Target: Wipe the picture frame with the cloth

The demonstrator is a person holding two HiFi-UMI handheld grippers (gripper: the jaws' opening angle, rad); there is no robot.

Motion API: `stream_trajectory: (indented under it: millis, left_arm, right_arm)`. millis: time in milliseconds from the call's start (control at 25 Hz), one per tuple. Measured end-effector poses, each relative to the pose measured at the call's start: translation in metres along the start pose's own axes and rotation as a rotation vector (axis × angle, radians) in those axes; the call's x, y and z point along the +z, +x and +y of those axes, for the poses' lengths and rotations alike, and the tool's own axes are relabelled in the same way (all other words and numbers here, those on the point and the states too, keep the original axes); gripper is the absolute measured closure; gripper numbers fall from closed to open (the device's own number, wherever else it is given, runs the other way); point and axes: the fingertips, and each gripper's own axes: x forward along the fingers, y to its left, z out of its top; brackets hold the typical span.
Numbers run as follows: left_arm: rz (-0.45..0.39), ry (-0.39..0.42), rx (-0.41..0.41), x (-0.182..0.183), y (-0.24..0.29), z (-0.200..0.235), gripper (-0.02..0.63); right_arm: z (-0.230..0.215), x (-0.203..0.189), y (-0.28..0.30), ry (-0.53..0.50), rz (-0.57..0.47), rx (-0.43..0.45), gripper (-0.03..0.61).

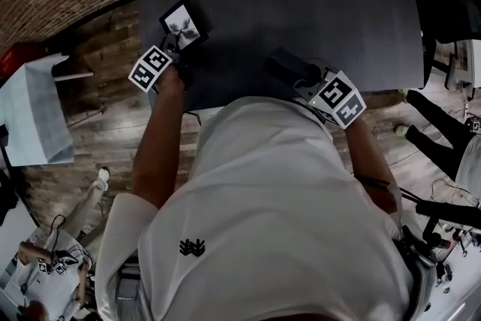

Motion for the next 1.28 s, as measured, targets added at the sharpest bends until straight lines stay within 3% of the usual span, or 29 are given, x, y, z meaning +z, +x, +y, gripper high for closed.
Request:
stream_trajectory:
  millis: [400,720,1040,1280]
  left_arm:
    - [0.024,0.090,0.129,-0.004,0.032,0.032,0.538]
    - [0.048,0.155,0.193,-0.004,0.032,0.043,0.538]
    - [0.023,0.159,0.171,0.003,0.014,0.042,0.515]
    - [-0.006,0.167,0.154,0.003,0.009,0.011,0.505]
  right_arm:
    - [-0.012,-0.020,-0.010,0.053,0.025,-0.042,0.486]
    - [-0.009,-0.021,-0.005,0.059,0.036,-0.027,0.486]
    - [0.000,-0.020,0.001,0.023,0.044,0.013,0.486]
    - [-0.032,-0.021,0.004,-0.008,0.053,0.072,0.486]
